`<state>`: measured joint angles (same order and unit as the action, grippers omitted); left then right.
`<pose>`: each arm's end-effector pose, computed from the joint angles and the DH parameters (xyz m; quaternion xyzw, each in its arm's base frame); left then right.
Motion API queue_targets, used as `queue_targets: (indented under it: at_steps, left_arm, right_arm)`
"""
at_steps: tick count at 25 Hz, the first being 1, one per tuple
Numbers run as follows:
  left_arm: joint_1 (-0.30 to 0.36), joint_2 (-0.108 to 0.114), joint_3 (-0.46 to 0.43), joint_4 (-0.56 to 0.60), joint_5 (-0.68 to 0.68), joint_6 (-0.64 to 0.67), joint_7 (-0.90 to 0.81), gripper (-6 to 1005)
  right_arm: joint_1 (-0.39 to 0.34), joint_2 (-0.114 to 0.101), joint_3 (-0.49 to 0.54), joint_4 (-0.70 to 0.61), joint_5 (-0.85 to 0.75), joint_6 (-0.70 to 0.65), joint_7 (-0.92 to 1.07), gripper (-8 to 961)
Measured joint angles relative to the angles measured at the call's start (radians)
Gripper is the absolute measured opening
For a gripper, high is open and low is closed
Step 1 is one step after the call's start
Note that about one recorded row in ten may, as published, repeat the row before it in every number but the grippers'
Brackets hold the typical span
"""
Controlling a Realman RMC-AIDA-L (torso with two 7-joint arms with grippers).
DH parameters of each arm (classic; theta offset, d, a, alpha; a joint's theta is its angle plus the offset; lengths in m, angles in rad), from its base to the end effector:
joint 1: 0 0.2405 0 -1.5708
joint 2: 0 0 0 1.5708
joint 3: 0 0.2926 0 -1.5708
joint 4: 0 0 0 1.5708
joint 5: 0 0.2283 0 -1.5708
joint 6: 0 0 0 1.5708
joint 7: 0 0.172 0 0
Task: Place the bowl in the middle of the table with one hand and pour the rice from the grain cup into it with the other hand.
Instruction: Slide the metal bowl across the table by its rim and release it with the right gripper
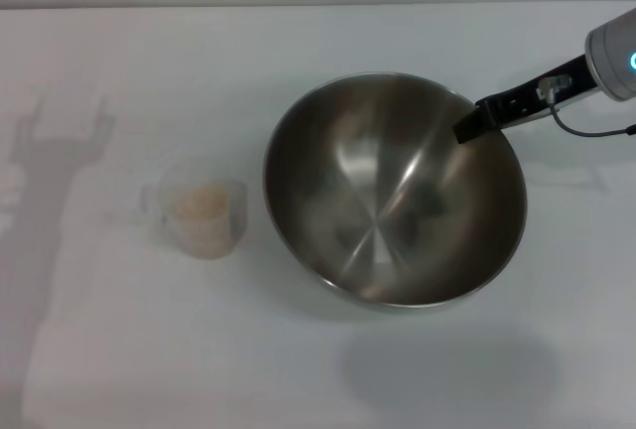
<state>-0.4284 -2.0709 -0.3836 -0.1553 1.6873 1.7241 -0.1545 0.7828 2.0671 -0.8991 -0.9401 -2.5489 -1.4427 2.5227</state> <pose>-0.3245 0.3412 0.0201 -0.5703 -0.0988 -0.4688 0.6673 0.2381 0.4515 -0.0242 -0.8534 0.4930 -0.0214 0.1681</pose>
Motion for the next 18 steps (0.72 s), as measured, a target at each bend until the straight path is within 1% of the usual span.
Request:
queue_targets:
  at_steps: [7, 12, 18]
  left_arm:
    - [0.009, -0.001, 0.009, -0.003, 0.001, 0.019, 0.0, 734]
    - [0.017, -0.001, 0.012, -0.008, 0.002, 0.031, 0.0, 732]
    - [0.024, 0.0, 0.012, -0.013, 0.002, 0.038, 0.0, 730]
  right_arm:
    - [-0.007, -0.005, 0.002, 0.003, -0.025, -0.005, 0.015, 46]
    - [0.009, 0.0, 0.0, 0.015, -0.074, -0.001, 0.047, 46]
    - [0.022, 0.001, 0.0, 0.028, -0.08, -0.001, 0.051, 47]
